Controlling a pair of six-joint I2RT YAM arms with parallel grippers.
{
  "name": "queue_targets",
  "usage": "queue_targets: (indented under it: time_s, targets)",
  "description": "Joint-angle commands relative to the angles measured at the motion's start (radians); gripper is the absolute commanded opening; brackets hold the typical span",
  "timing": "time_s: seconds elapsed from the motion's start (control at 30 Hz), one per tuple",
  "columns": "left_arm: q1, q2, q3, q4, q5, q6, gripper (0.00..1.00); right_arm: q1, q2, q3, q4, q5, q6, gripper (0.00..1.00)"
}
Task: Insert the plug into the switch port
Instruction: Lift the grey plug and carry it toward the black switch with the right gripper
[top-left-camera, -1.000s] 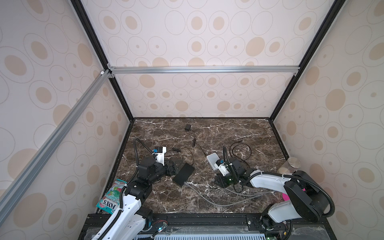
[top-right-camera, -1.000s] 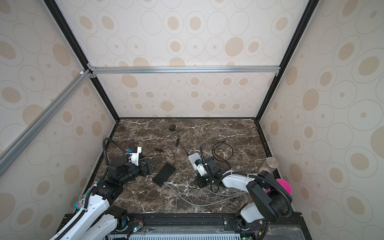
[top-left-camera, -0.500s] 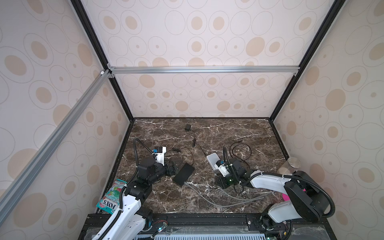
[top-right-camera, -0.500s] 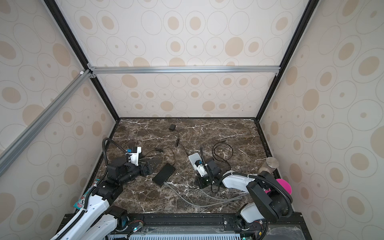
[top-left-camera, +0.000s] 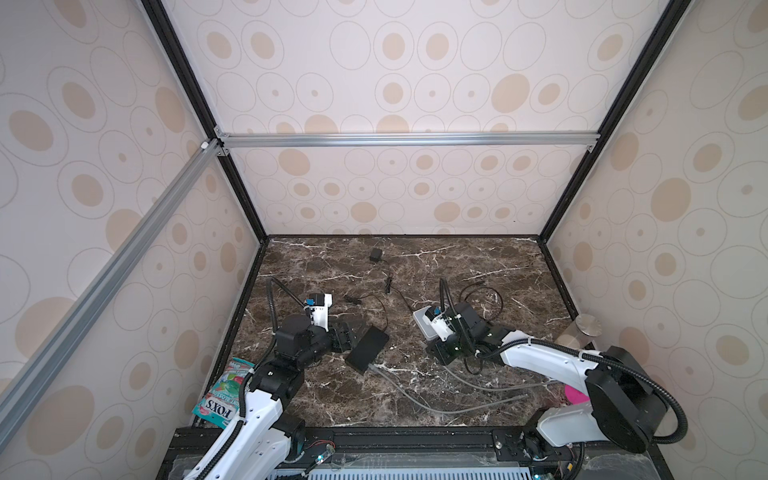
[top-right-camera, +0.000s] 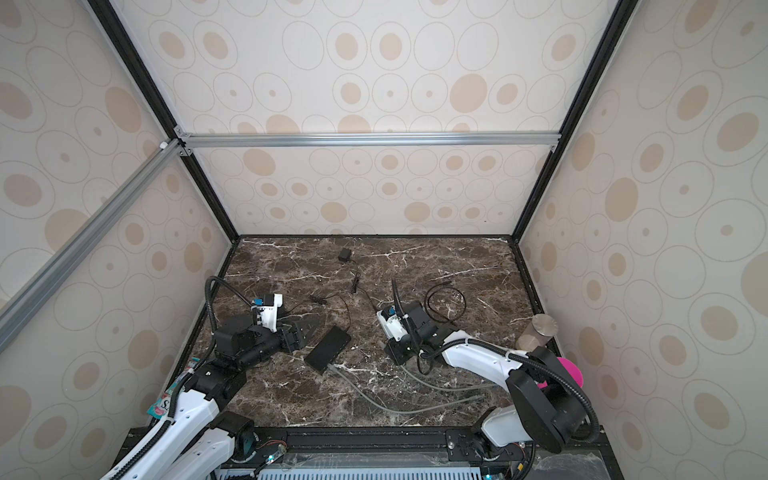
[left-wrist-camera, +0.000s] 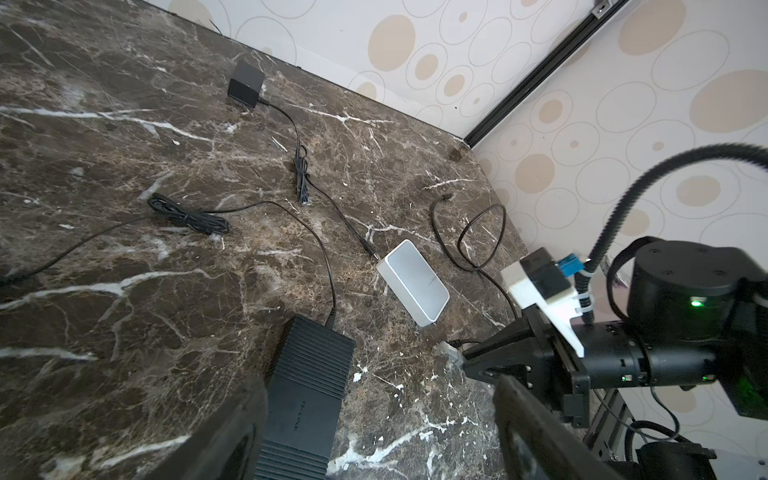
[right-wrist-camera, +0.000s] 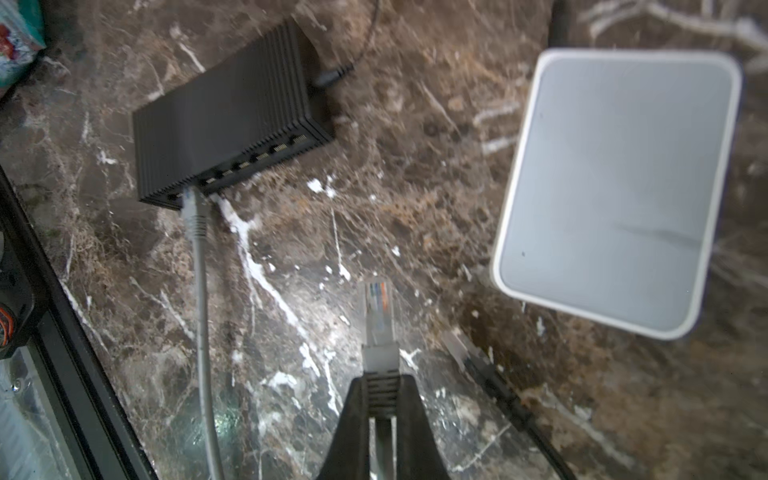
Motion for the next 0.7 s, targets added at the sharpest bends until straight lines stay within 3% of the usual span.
queue_targets:
  time_s: [0.0, 0.27, 0.67]
  targets:
    - [-0.001, 0.000, -0.033, 0.075, 0.011, -0.068, 0.85, 0.057, -0.015, 0.031, -0.034, 0.088, -0.079, 0.00]
    - [-0.001, 0.069, -0.148, 0.239, 0.021, -0.138, 0.84, 0.185, -0.009, 0.006, 0.117, 0.161, -0.124, 0.00]
    - [0.000, 0.273, -0.192, 0.373, -0.012, -0.060, 0.82, 0.202, 0.126, 0.014, 0.230, 0.130, -0.080, 0.00]
